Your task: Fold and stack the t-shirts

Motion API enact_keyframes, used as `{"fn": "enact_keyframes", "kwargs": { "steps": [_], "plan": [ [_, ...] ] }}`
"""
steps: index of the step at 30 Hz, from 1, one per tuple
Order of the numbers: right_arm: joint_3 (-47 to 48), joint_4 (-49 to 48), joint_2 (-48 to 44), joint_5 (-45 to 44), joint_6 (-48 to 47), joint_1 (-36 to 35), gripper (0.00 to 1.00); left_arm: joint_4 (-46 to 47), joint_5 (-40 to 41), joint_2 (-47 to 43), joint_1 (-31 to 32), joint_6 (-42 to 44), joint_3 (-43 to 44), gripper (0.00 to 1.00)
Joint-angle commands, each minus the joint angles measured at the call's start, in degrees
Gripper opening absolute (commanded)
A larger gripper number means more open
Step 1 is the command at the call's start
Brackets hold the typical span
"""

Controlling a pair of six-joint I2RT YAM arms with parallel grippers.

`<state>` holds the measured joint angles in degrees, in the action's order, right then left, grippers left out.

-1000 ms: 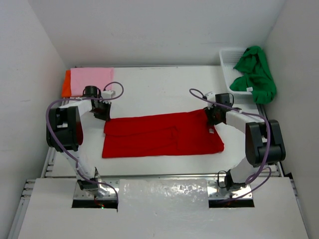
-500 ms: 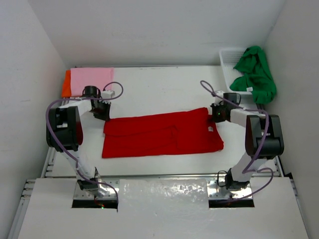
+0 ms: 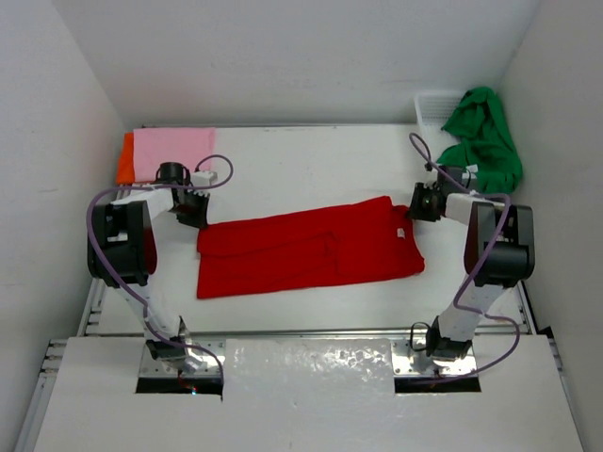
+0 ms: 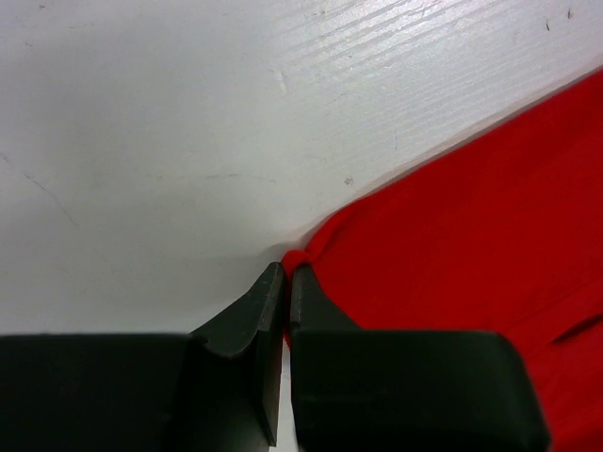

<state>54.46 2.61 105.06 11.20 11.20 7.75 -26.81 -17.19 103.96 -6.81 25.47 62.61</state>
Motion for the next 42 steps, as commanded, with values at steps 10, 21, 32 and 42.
{"fn": "enact_keyframes", "kwargs": {
  "steps": [10, 21, 32, 42],
  "plan": [
    [3.56, 1.87, -8.9, -4.34, 5.33, 1.31, 0.32, 0.79, -0.04, 0.19, -0.75, 0.98, 2.25, 0.0],
    [7.24, 3.8, -4.17, 6.63, 3.38, -2.56, 0.05, 0.44, 0.05, 0.45, -0.75, 0.98, 2.6, 0.0],
    [7.07, 7.41, 1.2, 8.4, 10.95, -3.62, 0.0, 0.79, 0.14, 0.27, -0.66, 0.72, 2.61, 0.0],
    [8.2, -2.25, 7.0, 12.53, 17.97, -3.7, 0.0, 0.35, 0.4, 0.89, -0.75, 0.72, 3.4, 0.0]
  ]
}}
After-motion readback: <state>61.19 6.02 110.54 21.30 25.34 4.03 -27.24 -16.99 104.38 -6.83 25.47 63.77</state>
